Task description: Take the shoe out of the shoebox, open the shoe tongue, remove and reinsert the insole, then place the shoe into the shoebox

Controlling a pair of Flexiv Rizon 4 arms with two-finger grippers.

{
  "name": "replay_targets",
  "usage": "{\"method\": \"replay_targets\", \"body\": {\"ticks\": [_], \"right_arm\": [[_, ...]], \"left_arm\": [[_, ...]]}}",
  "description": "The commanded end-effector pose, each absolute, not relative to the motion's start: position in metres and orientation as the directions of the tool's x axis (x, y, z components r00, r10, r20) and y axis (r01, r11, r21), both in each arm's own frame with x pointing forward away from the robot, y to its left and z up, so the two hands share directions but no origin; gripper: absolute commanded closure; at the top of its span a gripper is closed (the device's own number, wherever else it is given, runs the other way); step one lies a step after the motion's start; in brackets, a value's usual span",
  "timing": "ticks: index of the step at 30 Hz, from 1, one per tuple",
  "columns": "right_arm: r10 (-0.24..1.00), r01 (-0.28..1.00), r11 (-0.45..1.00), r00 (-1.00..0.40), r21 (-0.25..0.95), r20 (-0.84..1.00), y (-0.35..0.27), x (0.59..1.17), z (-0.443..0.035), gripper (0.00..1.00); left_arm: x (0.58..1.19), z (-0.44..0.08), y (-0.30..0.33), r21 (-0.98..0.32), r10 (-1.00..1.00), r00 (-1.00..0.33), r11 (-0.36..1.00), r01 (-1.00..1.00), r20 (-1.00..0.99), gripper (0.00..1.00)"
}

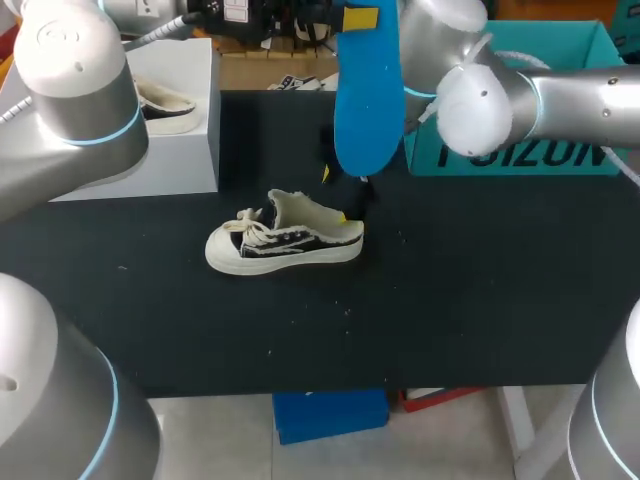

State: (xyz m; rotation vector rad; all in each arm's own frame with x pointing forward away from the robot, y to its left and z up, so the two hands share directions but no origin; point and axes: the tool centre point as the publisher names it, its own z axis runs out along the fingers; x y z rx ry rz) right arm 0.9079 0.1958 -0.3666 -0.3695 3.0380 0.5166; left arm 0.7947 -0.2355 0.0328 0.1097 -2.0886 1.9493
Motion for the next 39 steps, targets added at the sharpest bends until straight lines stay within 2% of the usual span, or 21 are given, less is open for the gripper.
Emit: {"method": "replay_targets", "body": {"ticks": [1, 6, 14, 39], "right_arm": [[-0.249, -0.250, 0.968, -0.966, 0.009, -0.069, 0.214, 0.913, -0.367, 0.00], [-0.283, -0.278, 0.958, -0.956, -0.075, -0.073, 0.227, 0.913, -0.365, 0.00], [-0.298, -0.291, 0.951, -0.953, -0.107, -0.054, 0.244, 0.910, -0.366, 0.00], [-0.310, -0.310, 0.950, -0.951, -0.025, -0.015, 0.271, 0.917, -0.399, 0.00]], "left_arm": [[0.794, 0.033, -0.237, -0.966, 0.132, -0.958, 0.087, -0.245, 0.255, 1.00], [0.794, 0.033, -0.237, -0.966, 0.132, -0.958, 0.087, -0.245, 0.255, 1.00], [0.794, 0.033, -0.237, -0.966, 0.132, -0.958, 0.087, -0.245, 0.255, 1.00], [0.794, 0.033, -0.237, -0.966, 0.132, -0.958, 0.087, -0.245, 0.255, 1.00]]}}
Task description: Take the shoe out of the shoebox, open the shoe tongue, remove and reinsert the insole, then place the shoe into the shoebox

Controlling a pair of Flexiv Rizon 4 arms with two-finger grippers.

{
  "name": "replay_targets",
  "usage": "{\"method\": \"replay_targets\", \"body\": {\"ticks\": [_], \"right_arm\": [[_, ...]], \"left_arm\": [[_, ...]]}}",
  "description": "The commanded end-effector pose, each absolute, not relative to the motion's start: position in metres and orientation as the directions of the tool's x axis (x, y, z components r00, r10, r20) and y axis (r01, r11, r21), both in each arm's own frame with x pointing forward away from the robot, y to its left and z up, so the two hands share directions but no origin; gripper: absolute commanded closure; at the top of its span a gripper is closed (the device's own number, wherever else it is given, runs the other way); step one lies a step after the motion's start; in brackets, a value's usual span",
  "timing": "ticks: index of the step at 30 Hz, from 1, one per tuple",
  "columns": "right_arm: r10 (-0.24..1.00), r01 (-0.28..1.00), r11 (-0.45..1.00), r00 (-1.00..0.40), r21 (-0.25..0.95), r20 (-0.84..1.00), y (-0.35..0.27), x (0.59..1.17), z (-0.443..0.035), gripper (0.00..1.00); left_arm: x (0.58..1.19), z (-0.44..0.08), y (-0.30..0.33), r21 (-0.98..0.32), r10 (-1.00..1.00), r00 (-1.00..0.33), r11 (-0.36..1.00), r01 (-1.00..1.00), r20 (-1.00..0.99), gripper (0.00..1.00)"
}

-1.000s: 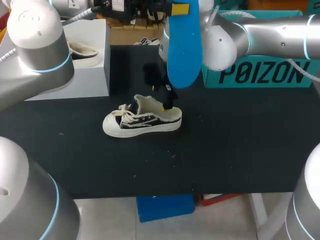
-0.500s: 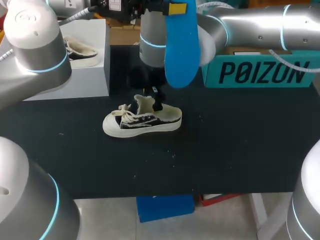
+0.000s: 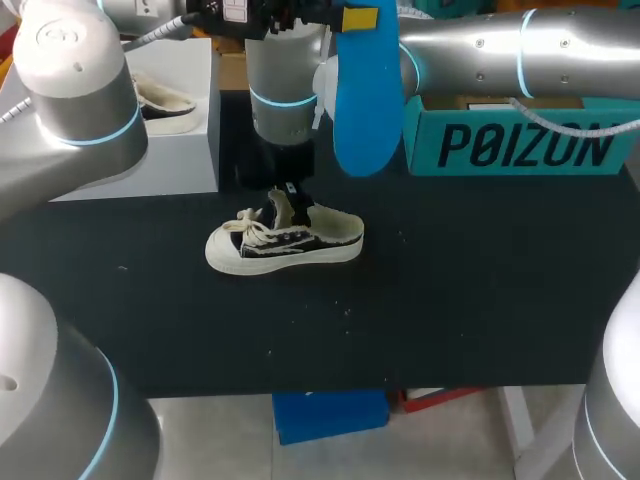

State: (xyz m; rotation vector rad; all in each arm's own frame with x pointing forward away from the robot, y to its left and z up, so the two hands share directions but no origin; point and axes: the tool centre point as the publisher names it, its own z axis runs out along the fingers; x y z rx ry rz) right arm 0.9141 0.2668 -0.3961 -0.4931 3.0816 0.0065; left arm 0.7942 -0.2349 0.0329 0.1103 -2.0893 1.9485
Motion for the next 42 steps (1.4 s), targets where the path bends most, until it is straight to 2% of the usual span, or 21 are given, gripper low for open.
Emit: {"method": "replay_targets", "body": {"ticks": [1, 2, 3, 5, 30, 32, 36, 42], "right_arm": [[-0.310, -0.310, 0.950, -0.951, -0.025, -0.014, 0.271, 0.918, -0.400, 0.00], [-0.310, -0.310, 0.951, -0.951, -0.022, -0.013, 0.271, 0.918, -0.401, 0.00], [-0.308, -0.308, 0.951, -0.951, -0.012, -0.012, 0.271, 0.919, -0.403, 0.27], [-0.299, -0.299, 0.954, -0.954, 0.010, -0.003, 0.269, 0.919, -0.407, 1.00], [-0.298, -0.298, 0.954, -0.955, 0.029, 0.005, 0.267, 0.919, -0.409, 1.00], [-0.253, -0.253, 0.967, -0.967, -0.003, 0.002, 0.260, 0.922, -0.410, 1.00], [-0.082, -0.079, 0.990, -0.997, -0.116, -0.016, 0.242, 0.934, -0.406, 1.00], [0.159, 0.156, 0.976, -0.987, -0.154, 0.008, 0.211, 0.945, -0.389, 1.00]], "left_arm": [[0.794, 0.033, -0.237, -0.966, 0.132, -0.958, 0.087, -0.245, 0.255, 1.00], [0.794, 0.033, -0.237, -0.966, 0.132, -0.958, 0.087, -0.245, 0.255, 1.00], [0.794, 0.033, -0.237, -0.966, 0.132, -0.958, 0.087, -0.245, 0.255, 1.00], [0.794, 0.033, -0.237, -0.966, 0.132, -0.958, 0.087, -0.245, 0.255, 1.00], [0.794, 0.033, -0.237, -0.966, 0.132, -0.958, 0.087, -0.245, 0.255, 1.00], [0.794, 0.033, -0.237, -0.966, 0.132, -0.958, 0.087, -0.245, 0.255, 1.00], [0.794, 0.033, -0.237, -0.966, 0.132, -0.958, 0.087, -0.245, 0.255, 1.00], [0.794, 0.033, -0.237, -0.966, 0.132, -0.958, 0.087, -0.245, 0.255, 1.00]]}}
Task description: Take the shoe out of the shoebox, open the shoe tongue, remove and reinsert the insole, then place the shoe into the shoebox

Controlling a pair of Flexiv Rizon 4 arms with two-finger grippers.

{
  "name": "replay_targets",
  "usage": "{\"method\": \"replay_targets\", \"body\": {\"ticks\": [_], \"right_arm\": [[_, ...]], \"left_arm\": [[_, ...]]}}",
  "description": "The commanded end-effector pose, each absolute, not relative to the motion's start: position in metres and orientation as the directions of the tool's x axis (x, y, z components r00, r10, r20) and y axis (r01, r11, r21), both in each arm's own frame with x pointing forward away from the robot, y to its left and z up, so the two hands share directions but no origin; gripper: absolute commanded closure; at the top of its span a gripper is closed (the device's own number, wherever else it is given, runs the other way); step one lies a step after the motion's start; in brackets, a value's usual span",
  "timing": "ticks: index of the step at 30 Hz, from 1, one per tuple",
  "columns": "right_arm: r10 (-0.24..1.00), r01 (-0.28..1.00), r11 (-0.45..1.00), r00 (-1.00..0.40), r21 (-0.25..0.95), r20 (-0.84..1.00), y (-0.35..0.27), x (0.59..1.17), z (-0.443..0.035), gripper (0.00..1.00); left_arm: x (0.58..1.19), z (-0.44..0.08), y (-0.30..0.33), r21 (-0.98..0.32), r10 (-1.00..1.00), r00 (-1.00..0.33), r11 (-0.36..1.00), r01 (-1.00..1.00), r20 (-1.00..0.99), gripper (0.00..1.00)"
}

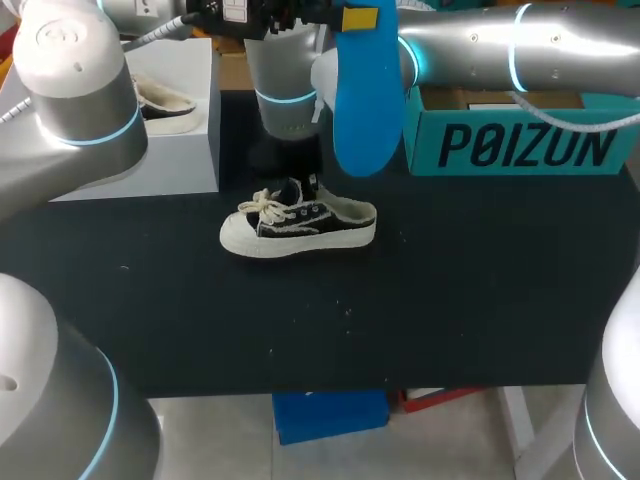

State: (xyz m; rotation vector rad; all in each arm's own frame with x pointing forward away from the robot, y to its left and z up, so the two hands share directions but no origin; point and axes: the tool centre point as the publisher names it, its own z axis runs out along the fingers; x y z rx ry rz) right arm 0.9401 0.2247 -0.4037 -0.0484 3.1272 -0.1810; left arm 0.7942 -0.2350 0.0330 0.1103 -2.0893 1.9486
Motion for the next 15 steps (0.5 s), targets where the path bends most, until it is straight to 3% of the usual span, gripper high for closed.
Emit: {"method": "replay_targets", "body": {"ticks": [1, 8, 15], "right_arm": [[0.195, 0.191, 0.970, -0.981, -0.150, 0.006, 0.208, 0.946, -0.386, 1.00], [0.409, 0.406, 0.904, -0.912, -0.134, 0.000, 0.191, 0.952, -0.372, 1.00], [0.656, 0.651, 0.746, -0.754, -0.141, -0.009, 0.177, 0.952, -0.370, 1.00]], "left_arm": [[0.794, 0.033, -0.237, -0.966, 0.132, -0.958, 0.087, -0.245, 0.255, 1.00], [0.794, 0.033, -0.237, -0.966, 0.132, -0.958, 0.087, -0.245, 0.255, 1.00], [0.794, 0.033, -0.237, -0.966, 0.132, -0.958, 0.087, -0.245, 0.255, 1.00]]}}
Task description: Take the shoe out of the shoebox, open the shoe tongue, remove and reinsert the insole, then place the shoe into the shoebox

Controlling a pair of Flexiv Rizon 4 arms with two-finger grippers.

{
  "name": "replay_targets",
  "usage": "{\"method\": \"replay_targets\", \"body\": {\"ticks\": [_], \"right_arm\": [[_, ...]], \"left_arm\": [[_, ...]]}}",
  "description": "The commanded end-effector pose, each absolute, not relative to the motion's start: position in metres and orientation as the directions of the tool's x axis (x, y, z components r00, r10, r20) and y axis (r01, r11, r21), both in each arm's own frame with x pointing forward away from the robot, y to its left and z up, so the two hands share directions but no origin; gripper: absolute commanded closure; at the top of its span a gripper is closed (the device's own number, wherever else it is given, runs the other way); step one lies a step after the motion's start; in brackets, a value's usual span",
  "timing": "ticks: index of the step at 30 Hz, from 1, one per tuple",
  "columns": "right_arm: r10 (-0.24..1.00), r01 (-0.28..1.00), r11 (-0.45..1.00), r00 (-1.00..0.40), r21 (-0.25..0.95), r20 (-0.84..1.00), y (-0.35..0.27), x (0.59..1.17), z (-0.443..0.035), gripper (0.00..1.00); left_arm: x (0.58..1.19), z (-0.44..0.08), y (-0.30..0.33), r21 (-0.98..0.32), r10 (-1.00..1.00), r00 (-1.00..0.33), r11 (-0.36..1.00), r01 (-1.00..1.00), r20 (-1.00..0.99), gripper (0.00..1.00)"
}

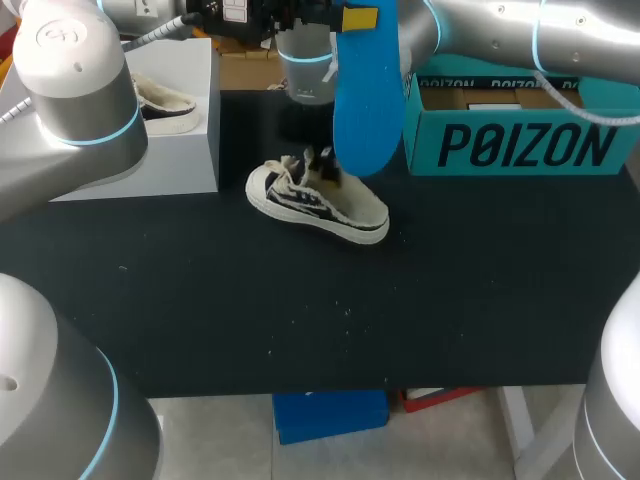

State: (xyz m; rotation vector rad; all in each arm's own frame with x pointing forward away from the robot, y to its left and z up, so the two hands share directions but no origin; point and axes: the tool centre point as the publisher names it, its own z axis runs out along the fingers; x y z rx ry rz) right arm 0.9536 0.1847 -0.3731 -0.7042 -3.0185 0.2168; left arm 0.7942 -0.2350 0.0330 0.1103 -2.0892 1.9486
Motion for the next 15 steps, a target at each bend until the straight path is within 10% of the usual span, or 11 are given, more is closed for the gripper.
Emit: {"method": "replay_targets", "body": {"ticks": [1, 15], "right_arm": [[0.690, 0.685, 0.717, -0.724, -0.129, -0.008, 0.174, 0.952, -0.370, 1.00], [0.948, 0.948, 0.315, -0.317, -0.044, -0.029, 0.167, 0.923, -0.349, 1.00]], "left_arm": [[0.794, 0.033, -0.237, -0.966, 0.132, -0.958, 0.087, -0.245, 0.255, 1.00], [0.794, 0.033, -0.237, -0.966, 0.132, -0.958, 0.087, -0.245, 0.255, 1.00]]}}
